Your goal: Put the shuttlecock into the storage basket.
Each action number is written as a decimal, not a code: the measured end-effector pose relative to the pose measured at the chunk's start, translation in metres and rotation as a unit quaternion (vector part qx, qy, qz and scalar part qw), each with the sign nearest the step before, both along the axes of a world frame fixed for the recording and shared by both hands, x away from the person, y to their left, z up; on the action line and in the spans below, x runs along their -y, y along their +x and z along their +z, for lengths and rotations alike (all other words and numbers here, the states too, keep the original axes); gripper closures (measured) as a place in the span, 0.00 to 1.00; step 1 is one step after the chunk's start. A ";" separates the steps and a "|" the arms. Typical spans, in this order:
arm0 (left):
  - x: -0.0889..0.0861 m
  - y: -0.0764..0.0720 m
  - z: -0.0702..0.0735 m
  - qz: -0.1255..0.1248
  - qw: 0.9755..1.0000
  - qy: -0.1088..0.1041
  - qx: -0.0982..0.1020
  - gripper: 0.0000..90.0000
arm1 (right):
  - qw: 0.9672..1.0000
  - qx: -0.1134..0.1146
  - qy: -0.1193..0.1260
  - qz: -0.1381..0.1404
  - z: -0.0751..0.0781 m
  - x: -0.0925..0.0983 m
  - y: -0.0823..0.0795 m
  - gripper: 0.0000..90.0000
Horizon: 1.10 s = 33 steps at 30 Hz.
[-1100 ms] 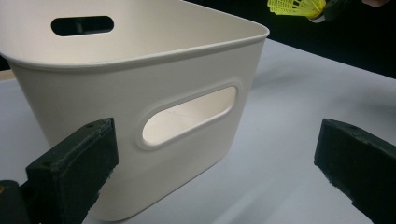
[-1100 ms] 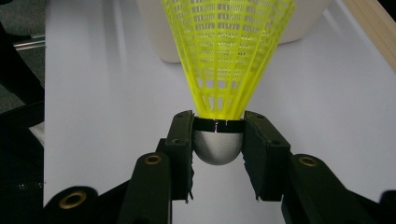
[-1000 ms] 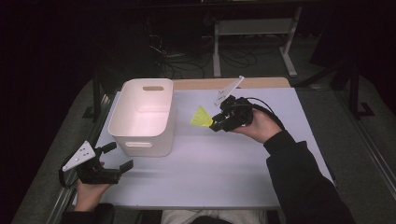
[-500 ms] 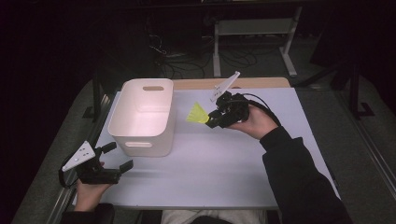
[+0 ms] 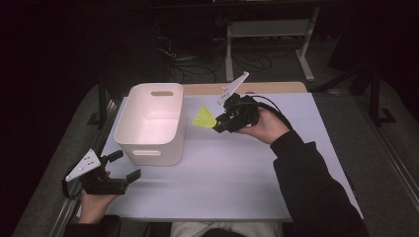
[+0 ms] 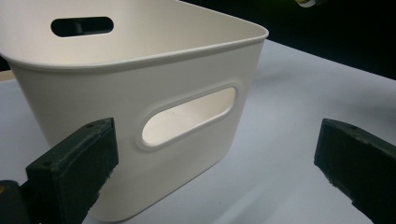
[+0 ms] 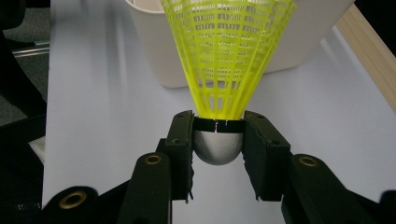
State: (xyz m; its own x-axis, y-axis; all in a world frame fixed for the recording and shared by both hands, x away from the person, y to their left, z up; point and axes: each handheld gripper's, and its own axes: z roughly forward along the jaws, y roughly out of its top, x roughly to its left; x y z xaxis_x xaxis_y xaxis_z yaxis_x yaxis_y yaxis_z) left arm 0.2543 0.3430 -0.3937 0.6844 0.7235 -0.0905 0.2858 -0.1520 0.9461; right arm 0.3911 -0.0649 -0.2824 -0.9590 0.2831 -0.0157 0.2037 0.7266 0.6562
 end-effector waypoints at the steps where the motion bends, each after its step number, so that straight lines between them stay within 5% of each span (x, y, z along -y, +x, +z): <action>1: 0.000 0.000 0.000 0.000 1.000 -0.001 0.000 0.00 | 1.000 0.001 0.000 0.001 0.001 -0.001 0.000 0.70; 33: 0.000 0.000 0.000 -0.001 1.000 -0.001 0.001 0.00 | 1.000 0.012 0.005 0.024 0.017 -0.030 0.005 0.70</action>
State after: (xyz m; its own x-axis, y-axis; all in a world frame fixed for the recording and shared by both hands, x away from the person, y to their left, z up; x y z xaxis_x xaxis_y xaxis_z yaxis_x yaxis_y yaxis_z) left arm 0.2539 0.3432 -0.3936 0.6852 0.7226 -0.0910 0.2847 -0.1508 0.9467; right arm 0.3959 -0.0351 -0.2657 -0.9709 0.2367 -0.0364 0.1527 0.7291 0.6672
